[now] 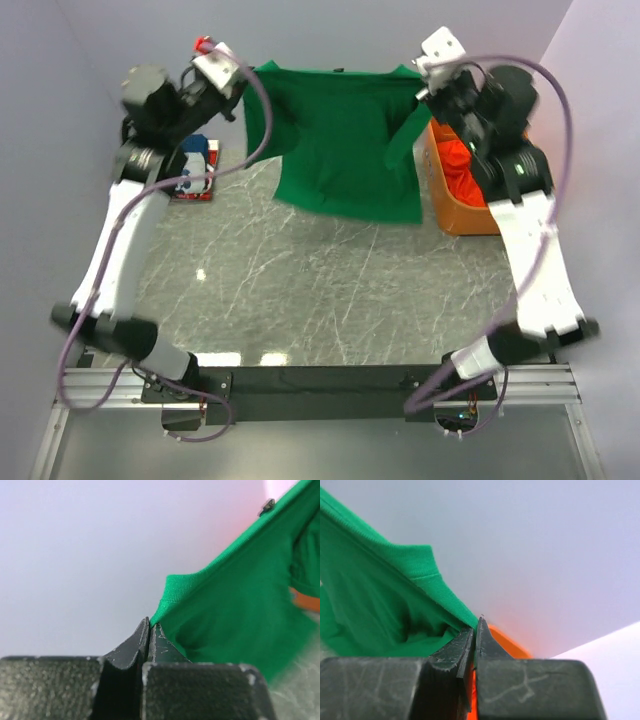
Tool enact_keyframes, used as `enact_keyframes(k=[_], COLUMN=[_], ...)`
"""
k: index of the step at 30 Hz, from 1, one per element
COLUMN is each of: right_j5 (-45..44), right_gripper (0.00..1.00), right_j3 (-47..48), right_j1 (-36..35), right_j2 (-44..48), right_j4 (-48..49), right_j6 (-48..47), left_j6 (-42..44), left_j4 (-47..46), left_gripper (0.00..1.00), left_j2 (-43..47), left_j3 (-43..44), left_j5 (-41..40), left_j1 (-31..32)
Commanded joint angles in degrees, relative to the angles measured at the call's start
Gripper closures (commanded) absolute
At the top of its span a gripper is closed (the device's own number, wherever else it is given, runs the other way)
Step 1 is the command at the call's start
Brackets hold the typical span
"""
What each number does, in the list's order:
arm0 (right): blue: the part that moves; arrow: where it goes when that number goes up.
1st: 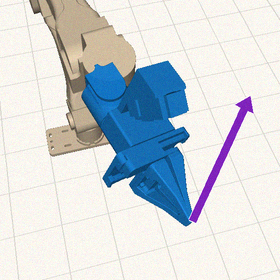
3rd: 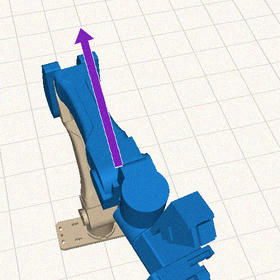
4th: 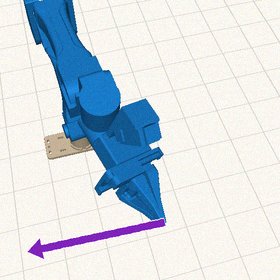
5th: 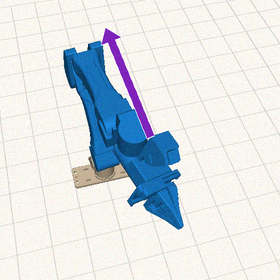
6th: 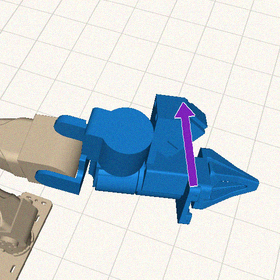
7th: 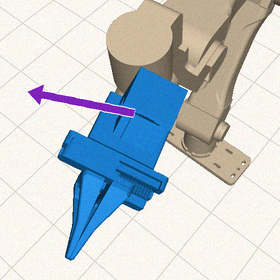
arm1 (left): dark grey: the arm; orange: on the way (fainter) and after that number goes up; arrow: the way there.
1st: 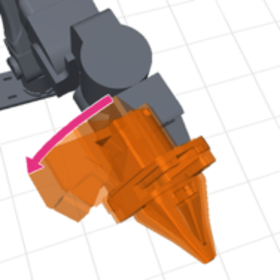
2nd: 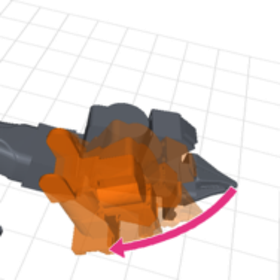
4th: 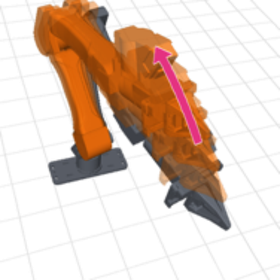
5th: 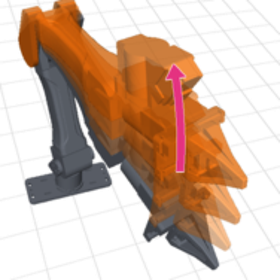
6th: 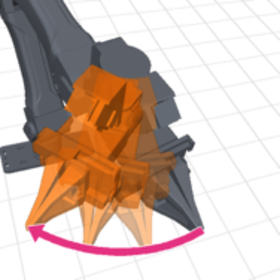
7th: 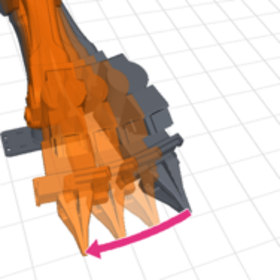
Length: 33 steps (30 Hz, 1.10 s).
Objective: Fold and stack the t-shirts
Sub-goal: Flatten the tshirt out
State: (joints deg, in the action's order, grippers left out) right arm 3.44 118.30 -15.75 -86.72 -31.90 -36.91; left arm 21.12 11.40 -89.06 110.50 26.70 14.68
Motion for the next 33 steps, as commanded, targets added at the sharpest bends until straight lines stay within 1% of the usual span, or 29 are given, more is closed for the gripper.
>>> enact_keyframes(k=[1,2,3,4,5,7,8,10,11,12,13,14,17,18,19,20,21,23,24,25,26,27,28,29,30,31,32,33], right_j5=[-13.5,-14.3,-15.6,-16.6,-18.7,-20.6,-22.4,-24.3,-25.3,-26.0,-26.3,-26.6,-28.5,-29.7,-29.4,-29.3,-29.5,-27.0,-26.5,-25.5,-24.2,-23.1,-22.1,-19.6,-18.4,-17.3,-15.7,-15.0], right_gripper=[1.0,1.0,1.0,1.0,1.0,1.0,1.0,1.0,1.0,1.0,1.0,1.0,1.0,1.0,1.0,1.0,1.0,1.0,1.0,1.0,1.0,1.0,1.0,1.0,1.0,1.0,1.0,1.0], right_j3=[-8.2,-9.9,-11.2,-13.2,-13.9,-14.3,-14.4,-15.3,-15.6,-16.1,-16.3,-16.3,-12.9,-9.4,-7.4,-5.0,-0.4,3.4,4.9,5.6,6.4,7.8,7.4,6.5,3.5,1.6,-0.6,-4.0], right_j1=[0.9,0.7,0.4,0.3,0.2,0.1,0.2,0.1,0.1,0.1,0.3,0.2,0.3,0.2,0.2,0.3,0.2,0.0,-0.2,-0.6,-1.1,-2.4,-3.2,-4.0,-6.0,-7.1,-8.2,-9.6], right_j2=[9.4,11.2,14.5,16.2,17.5,20.6,21.5,23.3,23.3,23.1,22.7,22.2,17.9,14.9,13.3,11.6,7.8,4.3,1.0,-0.7,-2.4,-5.7,-7.0,-8.1,-10.3,-11.3,-12.4,-14.9], right_j4=[7.8,8.8,11.2,12.4,13.3,15.6,18.0,21.2,24.0,26.0,28.0,31.6,36.8,38.0,38.5,37.4,36.9,34.4,34.9,35.3,34.0,33.1,32.9,32.6,32.5,33.0,34.3,34.7], right_j6=[-5.1,-5.3,-5.2,-5.0,-4.8,-4.8,-5.9,-7.6,-9.8,-11.1,-12.2,-14.9,-17.3,-17.8,-17.9,-18.2,-18.1,-17.7,-18.3,-18.9,-19.3,-19.2,-18.7,-18.0,-18.0,-18.1,-18.4,-18.5], left_j6=[-1.8,-1.9,-2.4,-3.4,-4.4,-9.2,-11.2,-18.6,-22.6,-29.8,-32.4,-34.0,-36.0,-40.1,-42.9,-45.4,-48.1,-50.5,-55.4,-57.8,-60.0,-61.9,-62.1,-61.8,-60.3,-58.6,-53.8,-51.1], left_j4=[-0.9,0.4,1.2,2.0,4.3,6.9,9.1,9.5,8.3,3.9,1.7,0.3,-3.1,-4.7,-8.5,-9.5,-9.6,-11.9,-15.6,-18.1,-19.9,-19.0,-17.6,-13.8,-12.4,-9.4,-3.2,0.6], left_gripper=[0.99,0.99,0.99,0.99,0.99,0.99,0.99,0.99,0.99,0.99,0.99,0.99,0.99,0.99,0.99,1.0,1.0,1.0,1.0,1.0,1.0,1.0,1.0,1.0,1.0,1.0,1.0,1.0], left_j2=[9.8,14.3,16.6,18.7,22.2,26.0,27.0,28.5,28.8,29.1,28.7,28.0,22.9,21.3,18.7,17.7,17.0,17.4,18.3,19.9,20.4,21.1,21.5,22.0,22.6,23.9,24.5,25.0], left_j3=[-6.7,-8.4,-10.0,-12.7,-13.6,-15.0,-15.4,-16.6,-17.7,-20.1,-20.9,-21.1,-17.0,-14.6,-13.7,-13.0,-12.3,-14.2,-18.4,-20.5,-22.2,-24.4,-25.7,-27.0,-30.3,-31.6,-32.8,-34.8], left_j5=[-5.4,-2.8,-1.8,-0.9,0.2,3.5,6.6,11.9,14.5,18.8,20.0,20.6,20.9,21.4,22.8,23.2,23.5,25.0,25.6,25.9,26.7,27.0,26.9,26.7,26.7,25.8,24.7,21.9], left_j1=[-2.1,-1.7,-1.2,-0.6,0.4,1.9,3.6,4.7,4.7,4.6,5.0,7.1,12.5,13.3,13.6,13.5,13.3,10.9,9.3,5.7,3.8,2.0,-0.9,-2.3,-3.6,-5.7,-6.6,-7.4])
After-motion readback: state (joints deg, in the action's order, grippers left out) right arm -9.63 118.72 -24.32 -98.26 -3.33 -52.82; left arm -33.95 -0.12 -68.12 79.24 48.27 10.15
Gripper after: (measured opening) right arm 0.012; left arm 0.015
